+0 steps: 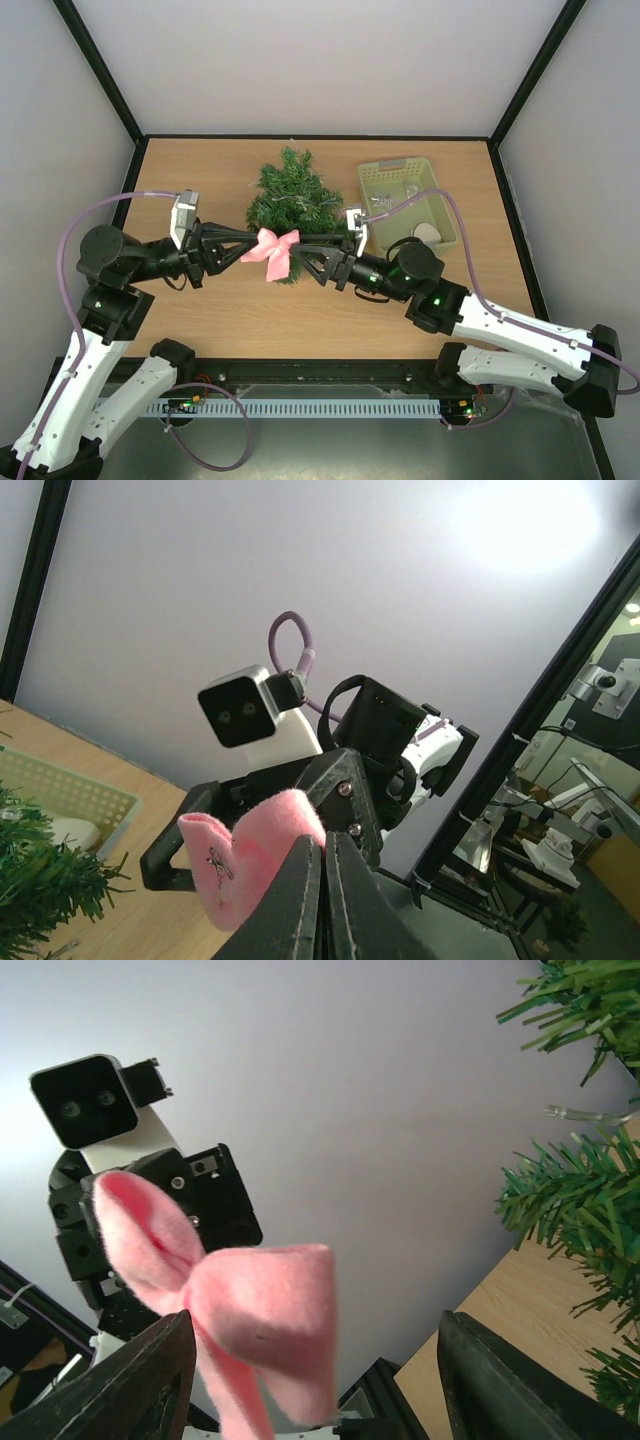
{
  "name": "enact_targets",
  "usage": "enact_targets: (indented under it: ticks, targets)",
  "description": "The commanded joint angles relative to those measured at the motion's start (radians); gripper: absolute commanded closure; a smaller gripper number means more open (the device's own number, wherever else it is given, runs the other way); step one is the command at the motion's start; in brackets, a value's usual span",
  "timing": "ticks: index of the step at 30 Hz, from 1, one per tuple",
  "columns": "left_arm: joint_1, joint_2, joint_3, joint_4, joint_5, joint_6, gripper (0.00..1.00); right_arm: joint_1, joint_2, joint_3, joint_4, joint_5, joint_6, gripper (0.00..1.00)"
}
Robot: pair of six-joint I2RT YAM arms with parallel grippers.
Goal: Decorate the small christmas tree
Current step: Place the decoration item on the Christmas tree.
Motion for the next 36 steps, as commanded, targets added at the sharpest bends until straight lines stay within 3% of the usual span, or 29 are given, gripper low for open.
enact_targets:
  ticks: [1,3,8,10,21,31,36]
  targets:
    - [-0.005,-0.007,0.009,0.044,0.024,-0.021,0.98,0.007,0.018,0.019,0.003,0.020,0.001,0.35]
    - [-0.005,-0.009,0.007,0.043,0.026,-0.019,0.98,0.006,0.027,0.021,0.015,0.002,-0.003,0.42]
    - [-0.005,-0.013,-0.008,-0.020,-0.001,0.034,0.98,0.006,0.019,0.006,0.053,-0.003,-0.020,0.89]
    - [-0.006,-0.011,-0.021,-0.057,-0.032,0.057,0.97,0.007,0.001,-0.015,0.066,0.008,-0.035,0.98]
    - [-0.006,0.004,-0.087,-0.101,-0.110,0.093,0.96,0.007,-0.055,-0.059,-0.037,0.065,-0.104,0.98]
    - [-0.005,-0.006,-0.236,-0.012,-0.149,0.108,0.94,0.006,-0.074,-0.057,-0.248,0.217,-0.244,0.98]
    - [-0.005,-0.011,-0.285,0.005,-0.194,0.147,0.94,0.006,-0.051,-0.067,-0.248,0.235,-0.269,0.98]
